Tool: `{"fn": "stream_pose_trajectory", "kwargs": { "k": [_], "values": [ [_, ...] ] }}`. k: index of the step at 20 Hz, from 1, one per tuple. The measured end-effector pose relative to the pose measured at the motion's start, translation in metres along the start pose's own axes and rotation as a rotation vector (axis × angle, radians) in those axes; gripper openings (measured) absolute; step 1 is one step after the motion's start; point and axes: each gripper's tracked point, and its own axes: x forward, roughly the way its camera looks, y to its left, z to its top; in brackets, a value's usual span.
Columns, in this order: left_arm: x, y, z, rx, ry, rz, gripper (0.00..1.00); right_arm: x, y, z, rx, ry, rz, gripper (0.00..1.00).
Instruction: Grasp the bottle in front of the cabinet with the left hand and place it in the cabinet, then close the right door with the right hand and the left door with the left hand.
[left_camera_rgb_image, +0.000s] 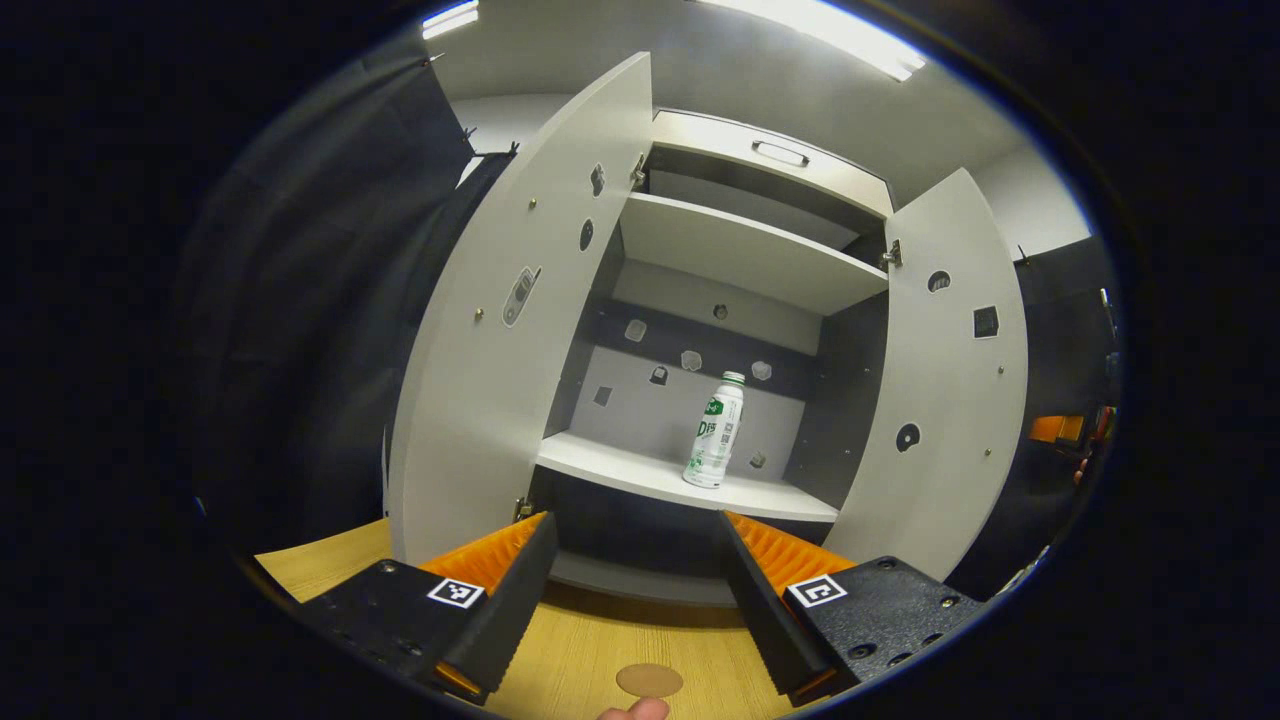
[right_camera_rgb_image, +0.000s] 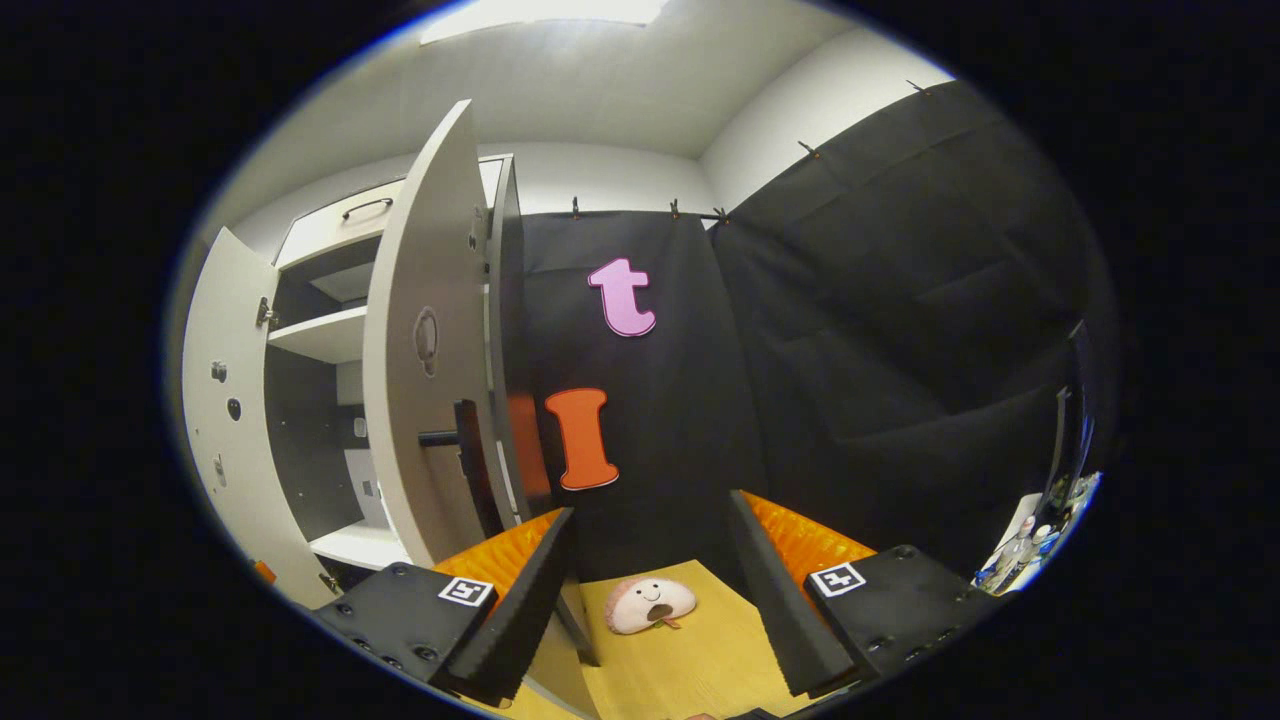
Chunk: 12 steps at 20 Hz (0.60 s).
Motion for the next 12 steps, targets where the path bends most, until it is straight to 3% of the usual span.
{"fn": "stream_pose_trajectory", "kwargs": {
  "k": [7, 8, 9, 12],
  "values": [
    [-0.007, 0.017, 0.006, 0.006, -0.009, 0.044, 0.95, 0.024, 0.024, 0.006, -0.068, -0.001, 0.054, 0.99],
    [-0.007, 0.017, 0.007, 0.005, -0.013, 0.046, 0.98, 0.024, 0.025, 0.005, -0.074, -0.002, 0.054, 0.9],
    [-0.008, 0.017, 0.008, 0.004, -0.015, 0.047, 0.98, 0.025, 0.025, 0.005, -0.079, -0.009, 0.049, 0.98],
    [-0.008, 0.018, 0.008, 0.006, -0.018, 0.052, 0.95, 0.025, 0.027, 0.005, -0.06, -0.016, 0.053, 0.97]
  ]
}}
